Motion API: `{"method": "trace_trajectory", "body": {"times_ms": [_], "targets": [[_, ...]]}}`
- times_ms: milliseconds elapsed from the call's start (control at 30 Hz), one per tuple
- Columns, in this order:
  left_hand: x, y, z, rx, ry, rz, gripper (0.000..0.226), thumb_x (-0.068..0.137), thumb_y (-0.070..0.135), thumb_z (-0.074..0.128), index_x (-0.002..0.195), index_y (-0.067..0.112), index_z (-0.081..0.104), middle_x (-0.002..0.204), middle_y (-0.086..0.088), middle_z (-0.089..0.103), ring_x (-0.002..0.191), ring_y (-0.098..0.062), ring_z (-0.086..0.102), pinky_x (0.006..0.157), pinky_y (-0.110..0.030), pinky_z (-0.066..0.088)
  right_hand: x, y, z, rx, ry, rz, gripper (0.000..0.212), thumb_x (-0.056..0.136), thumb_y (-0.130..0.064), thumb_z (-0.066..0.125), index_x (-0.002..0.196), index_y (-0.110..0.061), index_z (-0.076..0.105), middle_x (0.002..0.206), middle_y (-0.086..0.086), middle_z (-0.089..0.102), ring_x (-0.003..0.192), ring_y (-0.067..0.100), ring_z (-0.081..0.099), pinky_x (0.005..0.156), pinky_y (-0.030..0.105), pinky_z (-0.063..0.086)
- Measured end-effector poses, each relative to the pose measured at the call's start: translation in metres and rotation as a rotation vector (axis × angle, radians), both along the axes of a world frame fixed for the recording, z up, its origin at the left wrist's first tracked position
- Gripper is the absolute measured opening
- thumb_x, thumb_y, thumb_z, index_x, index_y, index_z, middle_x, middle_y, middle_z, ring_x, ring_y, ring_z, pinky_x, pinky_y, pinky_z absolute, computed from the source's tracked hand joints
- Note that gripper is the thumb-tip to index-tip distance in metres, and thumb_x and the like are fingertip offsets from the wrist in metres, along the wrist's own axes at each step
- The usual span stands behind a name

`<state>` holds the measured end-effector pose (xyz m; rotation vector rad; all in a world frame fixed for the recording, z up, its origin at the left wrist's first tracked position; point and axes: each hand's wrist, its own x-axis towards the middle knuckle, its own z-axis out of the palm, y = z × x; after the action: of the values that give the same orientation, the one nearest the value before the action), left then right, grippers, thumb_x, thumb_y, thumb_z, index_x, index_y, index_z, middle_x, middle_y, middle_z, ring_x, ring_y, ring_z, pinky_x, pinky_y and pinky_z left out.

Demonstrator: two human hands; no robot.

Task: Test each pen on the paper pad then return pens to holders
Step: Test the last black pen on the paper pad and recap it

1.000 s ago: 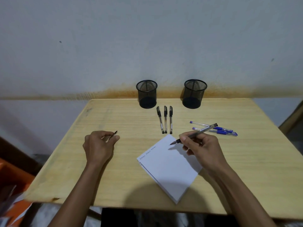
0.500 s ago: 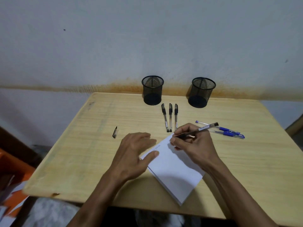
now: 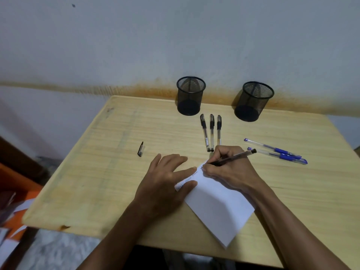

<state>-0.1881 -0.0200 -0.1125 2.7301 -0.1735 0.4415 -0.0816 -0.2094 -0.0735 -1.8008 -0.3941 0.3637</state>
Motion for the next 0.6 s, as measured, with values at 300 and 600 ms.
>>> {"method": "trace_trajectory", "body": {"times_ms": [300,600], "targets": [[0.0019,0.0018,0.0006,-0.026,0.028,0.005,0.034,0.092,0.053,0.056,0.116,0.036,0.071,0.134,0.002,0.061,0.128,-0.022,0.052,0.11,-0.056,0.035,0.0037,0.0044,-0.0057,0.011,-0.015,0.021,0.016,0.073,0.013,0.076,0.066,0.008,0.063,0.062,0.028,0.068,0.053,0.032,0.062,0.054,0.042,0.051],[0.0016,0.0022,0.0009,-0.029,0.044,-0.001,0.038,0.092,0.054,0.052,0.119,0.034,0.07,0.135,0.002,0.06,0.13,-0.022,0.051,0.111,-0.058,0.034,0.0039,0.006,-0.0026,0.0,-0.013,0.019,0.017,0.069,0.014,0.075,0.064,0.007,0.06,0.062,0.027,0.068,0.051,0.03,0.06,0.051,0.039,0.049]]}}
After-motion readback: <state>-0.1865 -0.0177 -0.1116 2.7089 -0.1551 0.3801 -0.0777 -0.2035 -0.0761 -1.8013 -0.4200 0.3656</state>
